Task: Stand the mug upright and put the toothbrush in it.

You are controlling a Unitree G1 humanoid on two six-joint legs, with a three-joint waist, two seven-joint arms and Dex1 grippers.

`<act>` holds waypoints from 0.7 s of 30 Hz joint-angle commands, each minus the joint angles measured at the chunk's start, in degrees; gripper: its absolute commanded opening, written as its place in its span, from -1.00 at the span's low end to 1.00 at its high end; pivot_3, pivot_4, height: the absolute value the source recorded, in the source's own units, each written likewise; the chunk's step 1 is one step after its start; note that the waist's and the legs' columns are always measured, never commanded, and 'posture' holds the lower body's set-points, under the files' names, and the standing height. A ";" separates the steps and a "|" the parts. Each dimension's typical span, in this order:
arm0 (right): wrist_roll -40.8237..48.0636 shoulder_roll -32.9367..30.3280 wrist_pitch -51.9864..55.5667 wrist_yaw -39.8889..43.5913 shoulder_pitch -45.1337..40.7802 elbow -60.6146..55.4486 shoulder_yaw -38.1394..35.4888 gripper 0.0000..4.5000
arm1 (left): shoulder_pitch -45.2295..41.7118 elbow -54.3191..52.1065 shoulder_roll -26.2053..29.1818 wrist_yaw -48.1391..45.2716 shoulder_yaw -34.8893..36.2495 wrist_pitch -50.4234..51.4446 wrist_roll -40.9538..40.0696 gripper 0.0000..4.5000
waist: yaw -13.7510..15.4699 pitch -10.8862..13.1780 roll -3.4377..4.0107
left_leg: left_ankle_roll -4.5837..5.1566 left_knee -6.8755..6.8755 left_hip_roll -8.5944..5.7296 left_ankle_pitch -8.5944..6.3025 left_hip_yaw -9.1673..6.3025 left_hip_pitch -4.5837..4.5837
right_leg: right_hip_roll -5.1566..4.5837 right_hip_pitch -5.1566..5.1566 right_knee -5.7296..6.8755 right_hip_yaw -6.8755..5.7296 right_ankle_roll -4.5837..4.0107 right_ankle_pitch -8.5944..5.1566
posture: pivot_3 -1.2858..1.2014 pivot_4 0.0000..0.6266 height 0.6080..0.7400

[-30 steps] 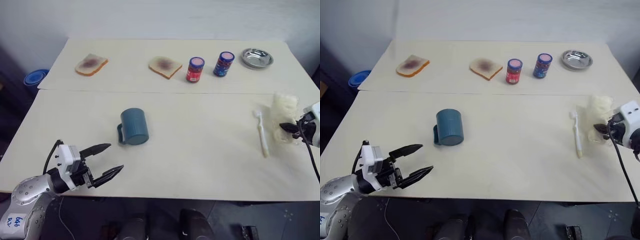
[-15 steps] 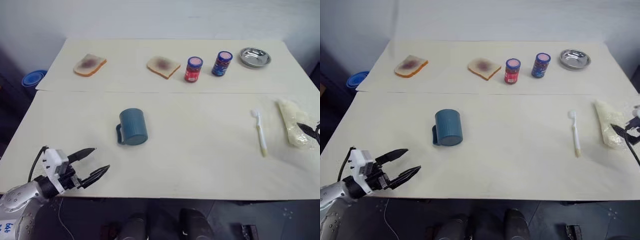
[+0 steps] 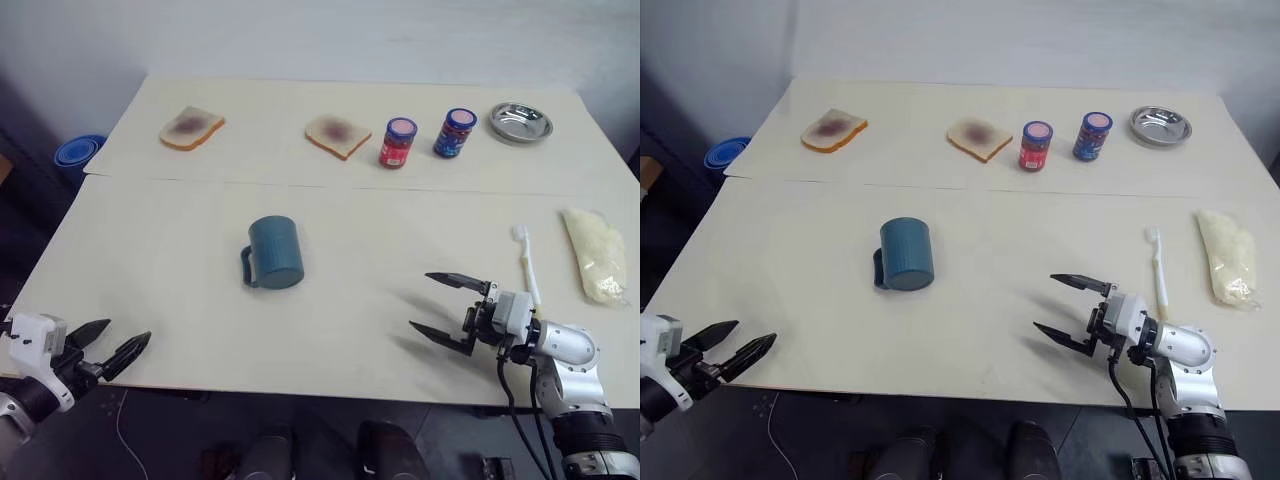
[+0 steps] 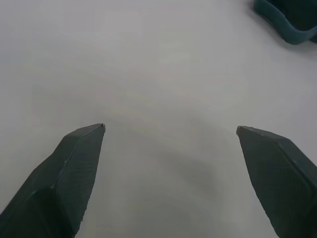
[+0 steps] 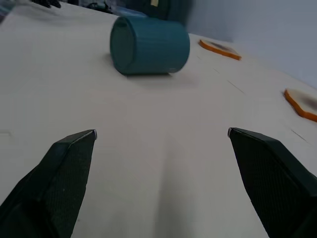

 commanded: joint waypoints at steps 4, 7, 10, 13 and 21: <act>3.45 -0.13 4.10 1.00 -0.41 -7.60 0.23 0.97 | -17.90 -6.85 1.80 16.23 1.74 22.82 -21.65 1.00 | 0.28 -0.01 0.02 | -0.16 -0.03 0.06 -0.01 -0.15 0.01 | -0.18 -0.04 0.15 -0.01 -0.05 -0.02 | 0.03 -0.52 1.00; 3.10 -0.77 6.45 0.22 0.38 -9.95 0.06 0.97 | -26.19 -5.48 2.26 22.91 -2.09 31.29 -27.02 1.00 | -0.08 -0.03 -0.01 | -0.22 -0.03 0.05 0.02 -0.21 -0.02 | -0.10 -0.09 0.23 -0.04 -0.07 -0.03 | 0.03 -0.52 1.00; 2.73 -1.29 7.86 -1.55 2.25 -12.46 -1.30 0.97 | -33.65 -2.40 1.18 29.94 -7.96 36.73 -25.23 1.00 | -0.44 -0.03 0.00 | -0.22 -0.11 -0.01 0.02 -0.13 0.01 | 0.16 -0.14 0.27 -0.03 -0.07 -0.04 | 0.03 -0.52 1.00; 2.84 -1.48 9.01 -3.49 3.75 -15.15 -2.30 0.97 | -39.84 1.98 -0.34 35.45 -14.25 39.65 -19.30 1.00 | -0.37 -0.03 0.00 | -0.21 -0.12 0.00 0.03 -0.06 -0.02 | 0.26 -0.18 0.28 -0.05 -0.06 -0.04 | 0.03 -0.52 1.00; 2.66 -1.22 10.02 -6.55 5.93 -17.75 -3.69 0.97 | -51.74 12.80 -9.42 38.83 -18.49 47.44 -15.99 1.00 | 0.34 -0.05 -0.04 | -0.21 -0.05 -0.06 0.11 0.00 0.02 | 0.26 -0.17 0.35 -0.04 -0.05 -0.03 | 0.03 -0.52 1.00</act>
